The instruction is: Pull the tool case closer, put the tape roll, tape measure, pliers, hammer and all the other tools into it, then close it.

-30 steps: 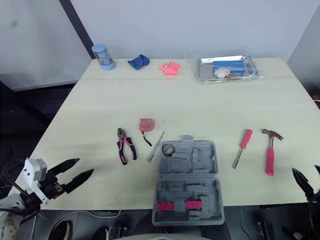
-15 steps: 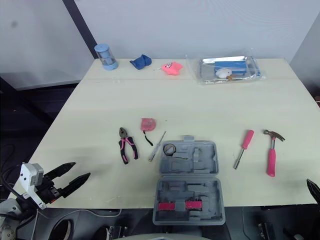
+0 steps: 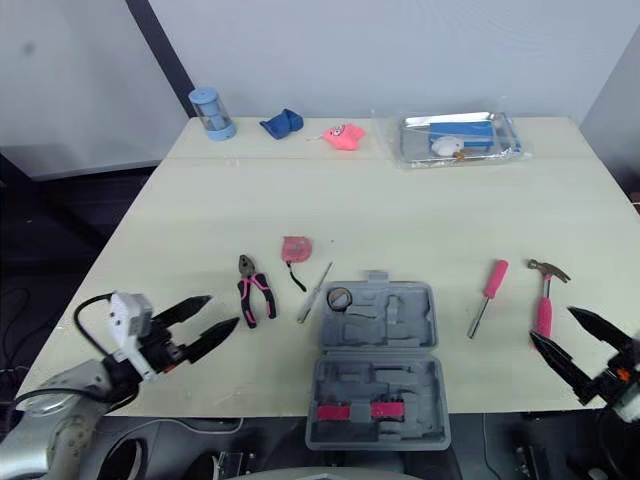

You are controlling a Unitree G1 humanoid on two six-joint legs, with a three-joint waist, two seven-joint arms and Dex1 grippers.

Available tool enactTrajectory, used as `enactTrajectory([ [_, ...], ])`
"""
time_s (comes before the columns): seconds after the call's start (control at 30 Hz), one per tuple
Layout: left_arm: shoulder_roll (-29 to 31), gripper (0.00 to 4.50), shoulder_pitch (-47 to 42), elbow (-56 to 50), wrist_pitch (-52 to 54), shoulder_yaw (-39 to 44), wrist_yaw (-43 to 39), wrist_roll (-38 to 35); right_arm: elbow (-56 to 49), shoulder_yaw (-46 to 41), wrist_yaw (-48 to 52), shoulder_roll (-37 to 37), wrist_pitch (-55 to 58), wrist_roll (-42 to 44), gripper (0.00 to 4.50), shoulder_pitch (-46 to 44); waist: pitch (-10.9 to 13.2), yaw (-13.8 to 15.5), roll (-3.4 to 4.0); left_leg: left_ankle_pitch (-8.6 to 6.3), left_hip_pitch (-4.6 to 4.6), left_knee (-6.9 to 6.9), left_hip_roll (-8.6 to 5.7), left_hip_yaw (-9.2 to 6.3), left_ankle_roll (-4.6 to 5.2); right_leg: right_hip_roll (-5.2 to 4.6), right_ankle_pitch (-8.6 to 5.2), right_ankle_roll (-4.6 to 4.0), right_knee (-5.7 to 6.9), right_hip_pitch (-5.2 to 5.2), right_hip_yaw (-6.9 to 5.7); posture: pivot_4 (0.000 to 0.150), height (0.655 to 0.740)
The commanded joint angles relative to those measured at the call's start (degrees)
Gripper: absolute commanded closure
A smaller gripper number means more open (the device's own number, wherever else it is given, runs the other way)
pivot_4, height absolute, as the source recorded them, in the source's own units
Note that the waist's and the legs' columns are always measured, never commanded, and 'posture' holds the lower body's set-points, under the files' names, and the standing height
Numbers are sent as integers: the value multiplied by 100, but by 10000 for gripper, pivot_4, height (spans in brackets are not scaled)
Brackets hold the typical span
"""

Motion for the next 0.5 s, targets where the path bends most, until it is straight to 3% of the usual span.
enactTrajectory([
  [0.03, -166, 0, -427, -497, 565, -181, 1060, 208, -595, 186, -141, -197, 258, 258, 917, -291, 0, 14, 0, 0, 0, 0, 0, -1, -1, 2, 0, 1, 0, 0, -2, 1500, 7400],
  [0.27, -1020, 0, -1403, -919, 1876, -880, 3172, 873, -868, 694, -75, -525, 419, 267, 917, -1045, 1, 113, -7, 2, -3, 6, -9, 0, -3, 17, 2, 3, 0, 1, -5, 1500, 7400],
  [0.5, -1744, 0, -2100, -686, 2460, -1464, 4115, 1410, -826, 942, -54, -560, 408, 226, 917, -1395, 3, 132, -16, 8, -7, 13, -12, -3, -12, 47, 2, 4, 2, 3, -10, 1500, 7400],
])
